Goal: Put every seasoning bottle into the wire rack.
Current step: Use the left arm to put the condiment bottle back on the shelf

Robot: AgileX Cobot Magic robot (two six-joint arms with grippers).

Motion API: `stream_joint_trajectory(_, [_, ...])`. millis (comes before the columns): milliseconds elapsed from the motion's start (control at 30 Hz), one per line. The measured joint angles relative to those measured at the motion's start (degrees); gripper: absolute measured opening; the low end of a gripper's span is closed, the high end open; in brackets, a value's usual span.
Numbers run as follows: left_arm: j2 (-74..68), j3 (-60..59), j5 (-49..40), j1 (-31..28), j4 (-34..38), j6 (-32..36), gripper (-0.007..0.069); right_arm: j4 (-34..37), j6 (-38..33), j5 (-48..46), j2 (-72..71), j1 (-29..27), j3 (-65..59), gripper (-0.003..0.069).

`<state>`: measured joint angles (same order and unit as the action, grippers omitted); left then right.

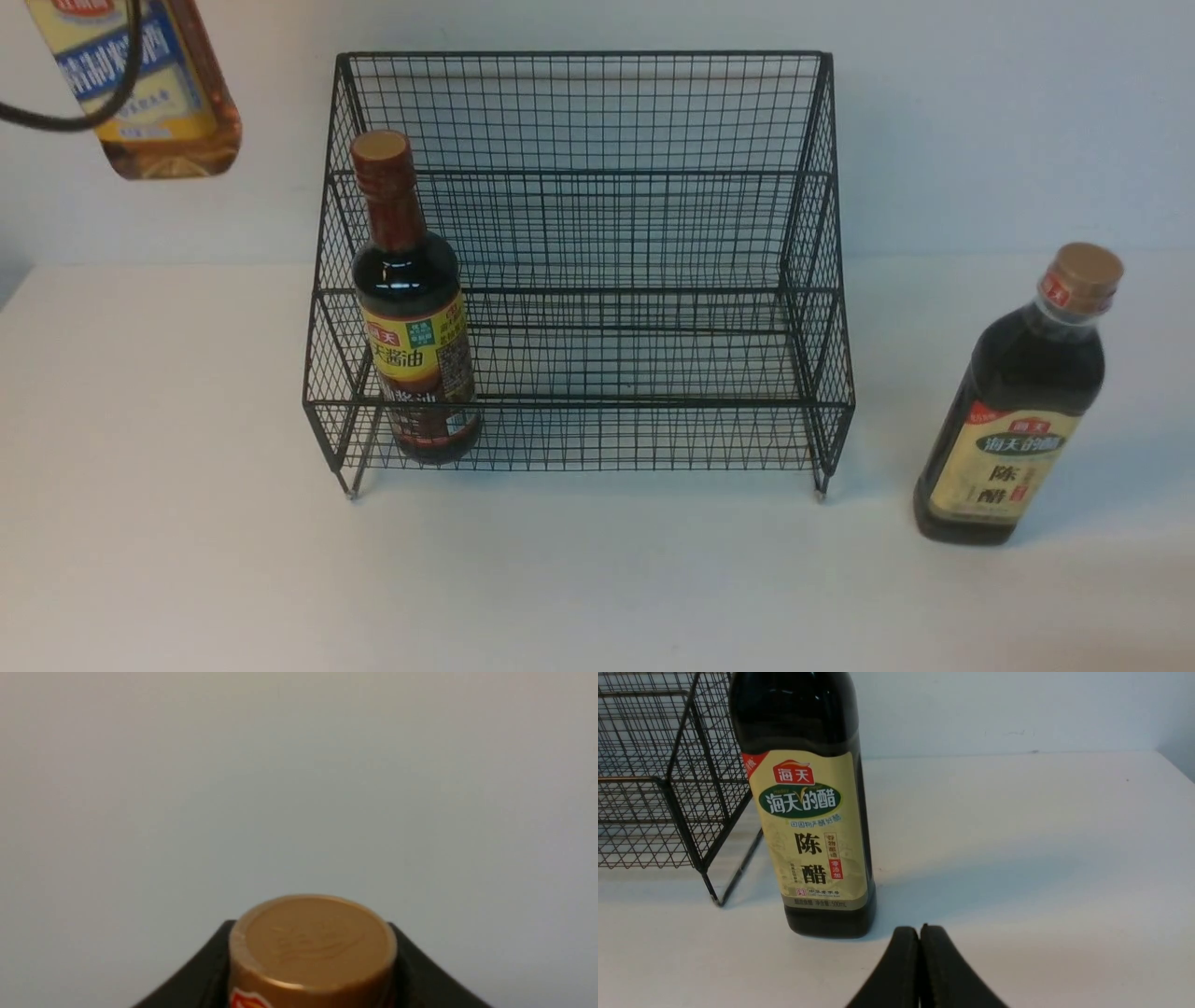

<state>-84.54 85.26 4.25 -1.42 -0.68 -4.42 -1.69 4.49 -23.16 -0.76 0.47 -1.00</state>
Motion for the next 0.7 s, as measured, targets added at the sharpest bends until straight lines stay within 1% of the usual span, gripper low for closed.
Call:
stream_joint_trajectory(200, [-0.7,4.9,-1.0,1.0,0.0,-4.2,0.0310,0.0,0.0,0.0,0.0,0.0,0.0,-0.0012])
stream_joint_trajectory(433, [-6.6,11.1,-1.8,7.1,-0.7,-4.1,0.0310,0.0,0.0,0.0,0.0,0.0,0.0,-0.0012])
stream_joint_trajectory(467, [-7.1,11.6,-1.9,7.3,-0.7,-4.1,0.0310,0.0,0.0,0.0,0.0,0.0,0.0,-0.0012])
stream_joint_trajectory(500, [-8.8,13.5,-3.0,8.6,-0.6,-4.2,0.0310,0.0,0.0,0.0,0.0,0.0,0.0,-0.0012])
stream_joint_trajectory(700, [-15.1,19.4,-6.1,11.7,-0.5,-4.1,0.0309,0.0,0.0,0.0,0.0,0.0,0.0,-0.0012])
